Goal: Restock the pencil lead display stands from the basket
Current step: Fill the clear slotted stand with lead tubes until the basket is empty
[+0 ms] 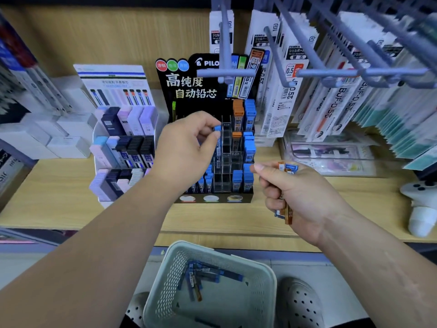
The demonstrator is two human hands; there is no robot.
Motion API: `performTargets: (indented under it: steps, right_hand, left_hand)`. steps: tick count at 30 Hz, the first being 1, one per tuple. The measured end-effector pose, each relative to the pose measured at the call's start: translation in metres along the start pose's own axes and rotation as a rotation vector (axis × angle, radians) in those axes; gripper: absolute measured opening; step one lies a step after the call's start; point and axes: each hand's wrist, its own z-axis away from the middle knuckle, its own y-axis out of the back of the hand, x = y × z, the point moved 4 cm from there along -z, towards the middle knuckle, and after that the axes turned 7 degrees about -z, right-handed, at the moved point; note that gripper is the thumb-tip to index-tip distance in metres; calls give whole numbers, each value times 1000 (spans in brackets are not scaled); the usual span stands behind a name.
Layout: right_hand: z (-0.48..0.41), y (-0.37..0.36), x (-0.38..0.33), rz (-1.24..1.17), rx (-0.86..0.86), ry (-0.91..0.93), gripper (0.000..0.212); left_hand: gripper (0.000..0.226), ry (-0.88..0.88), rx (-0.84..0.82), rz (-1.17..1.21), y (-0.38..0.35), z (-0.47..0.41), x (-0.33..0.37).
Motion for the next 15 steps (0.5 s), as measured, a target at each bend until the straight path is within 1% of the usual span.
performTargets:
  steps: [5,9,15]
  right_hand:
    - [2,2,-1,8,-5,11,20]
    - [2,4,-1,-7,-11,5,27]
    - [2,-1,2,-10,-76,-26,17]
  left_hand:
    - [12,-67,-17,-149,-4,0,-3]
    - [11,-154,1,-289,-8,1,-5]
    - [13,-126,27,-353,-11,3,-6]
